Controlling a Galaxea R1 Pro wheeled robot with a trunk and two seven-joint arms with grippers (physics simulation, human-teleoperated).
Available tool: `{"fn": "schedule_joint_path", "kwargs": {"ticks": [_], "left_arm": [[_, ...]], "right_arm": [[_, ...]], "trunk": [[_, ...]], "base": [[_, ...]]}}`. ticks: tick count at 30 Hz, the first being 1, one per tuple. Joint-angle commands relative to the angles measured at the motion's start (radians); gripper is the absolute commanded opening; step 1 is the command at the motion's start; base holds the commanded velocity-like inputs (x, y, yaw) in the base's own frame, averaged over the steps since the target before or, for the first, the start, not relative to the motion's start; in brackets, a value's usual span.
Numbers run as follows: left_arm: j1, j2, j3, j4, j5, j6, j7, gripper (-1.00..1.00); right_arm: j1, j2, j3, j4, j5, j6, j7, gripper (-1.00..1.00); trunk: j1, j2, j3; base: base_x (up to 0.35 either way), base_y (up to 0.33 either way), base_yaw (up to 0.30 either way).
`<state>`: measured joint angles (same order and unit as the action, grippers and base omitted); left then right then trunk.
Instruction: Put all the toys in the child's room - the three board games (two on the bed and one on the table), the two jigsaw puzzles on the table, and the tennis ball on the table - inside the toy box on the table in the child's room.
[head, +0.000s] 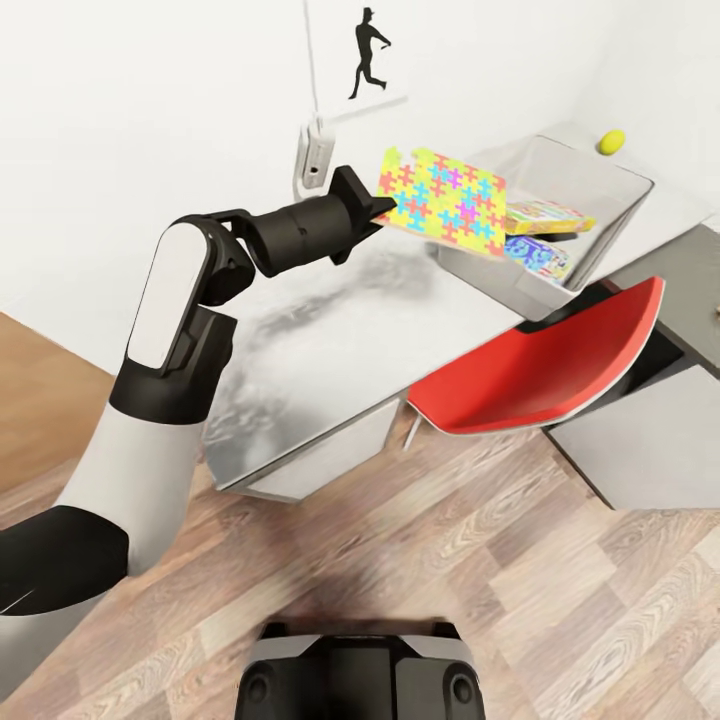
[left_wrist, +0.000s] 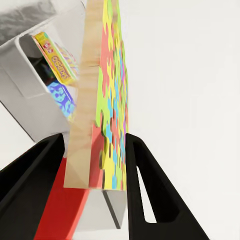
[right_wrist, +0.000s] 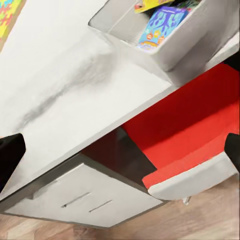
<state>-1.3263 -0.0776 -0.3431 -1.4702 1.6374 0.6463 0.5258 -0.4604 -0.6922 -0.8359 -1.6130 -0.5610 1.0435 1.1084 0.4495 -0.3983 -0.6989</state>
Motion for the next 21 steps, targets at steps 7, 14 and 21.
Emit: {"fn": "schedule_joint_path", "kwargs": {"ticks": [7, 14, 21], "left_arm": [[-0.007, -0.005, -0.001, 0.0, 0.01, 0.001, 0.011, -1.0], [-0.021, -0.008, -0.004, 0.001, 0.01, 0.001, 0.011, -1.0], [-0.021, -0.002, -0.005, -0.001, 0.01, 0.0, 0.011, -1.0]], "right_arm": [[-0.157, 0.0, 0.088, 0.003, -0.003, 0.004, -0.213, 1.0], [-0.322, 0.013, 0.256, 0.012, -0.005, 0.004, -0.393, 1.0], [-0.448, 0.077, 0.382, 0.022, -0.006, 0.004, -0.482, 1.0]], "trunk": [[0.0, -0.002, -0.009], [0.0, -0.002, -0.016], [0.0, -0.002, -0.025]], "base": [[0.0, -0.305, 0.006], [0.0, -0.31, 0.001], [0.0, -0.256, 0.0]]}}
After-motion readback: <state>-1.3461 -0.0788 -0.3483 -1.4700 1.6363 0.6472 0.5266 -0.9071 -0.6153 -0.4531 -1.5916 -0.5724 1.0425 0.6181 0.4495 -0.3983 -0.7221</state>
